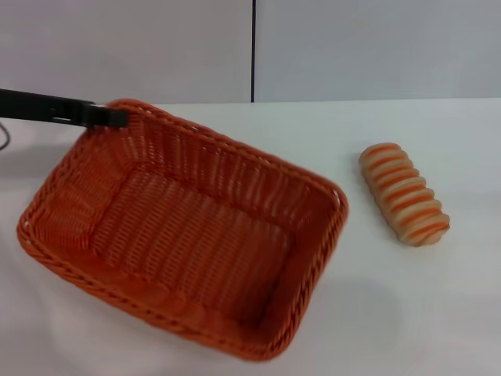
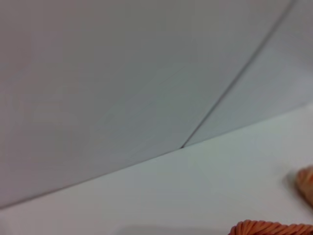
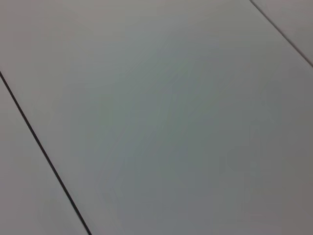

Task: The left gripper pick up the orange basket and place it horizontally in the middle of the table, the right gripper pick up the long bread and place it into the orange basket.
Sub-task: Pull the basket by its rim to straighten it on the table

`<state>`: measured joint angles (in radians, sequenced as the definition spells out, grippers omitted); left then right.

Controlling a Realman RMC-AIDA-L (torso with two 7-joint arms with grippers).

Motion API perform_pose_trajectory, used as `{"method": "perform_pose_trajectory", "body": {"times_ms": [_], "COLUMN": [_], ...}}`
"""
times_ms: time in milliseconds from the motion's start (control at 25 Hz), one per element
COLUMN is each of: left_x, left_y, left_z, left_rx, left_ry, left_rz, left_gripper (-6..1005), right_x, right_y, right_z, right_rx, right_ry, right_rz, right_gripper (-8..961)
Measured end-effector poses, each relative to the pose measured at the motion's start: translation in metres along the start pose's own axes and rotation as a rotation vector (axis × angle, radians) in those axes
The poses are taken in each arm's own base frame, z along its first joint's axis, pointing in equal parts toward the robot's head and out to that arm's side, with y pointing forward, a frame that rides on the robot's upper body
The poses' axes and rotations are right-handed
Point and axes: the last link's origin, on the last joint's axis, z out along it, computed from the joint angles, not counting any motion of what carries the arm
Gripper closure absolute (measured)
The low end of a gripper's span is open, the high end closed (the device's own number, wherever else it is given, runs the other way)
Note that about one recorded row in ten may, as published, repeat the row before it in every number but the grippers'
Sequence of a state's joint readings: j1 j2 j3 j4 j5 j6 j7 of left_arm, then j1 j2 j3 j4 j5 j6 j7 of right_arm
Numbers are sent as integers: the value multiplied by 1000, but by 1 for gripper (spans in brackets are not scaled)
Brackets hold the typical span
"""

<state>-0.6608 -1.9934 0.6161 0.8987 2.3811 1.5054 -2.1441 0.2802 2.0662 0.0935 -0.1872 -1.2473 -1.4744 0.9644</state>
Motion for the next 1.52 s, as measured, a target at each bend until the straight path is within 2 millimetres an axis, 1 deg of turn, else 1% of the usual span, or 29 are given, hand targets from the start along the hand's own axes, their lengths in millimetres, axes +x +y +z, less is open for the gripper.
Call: {"method": "perform_pose_trajectory", "body": {"times_ms": [40,120,200,320,400,440,480,560,640,680,720,760,800,880,920,1040,1240,1520], "left_x": [-3,-6,-6,-19,-19,-27,-27,-34,-34,-47,-53,-53,-58,-58,-71,-80,-86,-87], "left_y": [-7,-11,-11,-12,-12,-12,-12,-11,-11,-12,-12,-12,-13,-13,-12,-8,-1,1], "left_z": [-7,-10,-10,-15,-15,-18,-18,-20,-20,-25,-27,-27,-29,-29,-30,-25,-16,-12], "left_rx": [-4,-14,-14,-70,-70,-94,-94,-115,-115,-140,-144,-144,-146,-146,-156,-171,-190,-190], "left_ry": [14,26,26,62,62,89,89,112,112,154,169,169,180,180,208,210,197,187], "left_rz": [-80,-124,-124,-194,-194,-229,-229,-263,-263,-313,-334,-334,-350,-350,-395,-422,-423,-415], "left_gripper": [796,797,799,802,802,802,802,802,802,802,802,802,802,802,802,801,801,801], "right_x": [0,1,1,3,3,4,4,4,5,5,5,5,5,6,7,7,8,8], "right_y": [0,1,2,2,2,2,2,3,5,5,5,5,5,4,3,2,2,2], "right_z": [1,2,4,7,8,9,10,13,15,15,16,16,16,16,16,16,17,17], "right_rx": [0,-3,-5,-3,-3,-2,-4,-9,-14,-15,-16,-15,-15,-8,-1,2,7,4], "right_ry": [2,4,6,11,13,17,19,22,22,22,23,25,25,31,36,39,46,47], "right_rz": [1,1,2,4,5,4,4,5,6,6,6,6,6,7,6,5,4,2], "right_gripper": [175,175,175,175,175,175,175,175,175,175,175,175,175,176,176,176,176,176]}}
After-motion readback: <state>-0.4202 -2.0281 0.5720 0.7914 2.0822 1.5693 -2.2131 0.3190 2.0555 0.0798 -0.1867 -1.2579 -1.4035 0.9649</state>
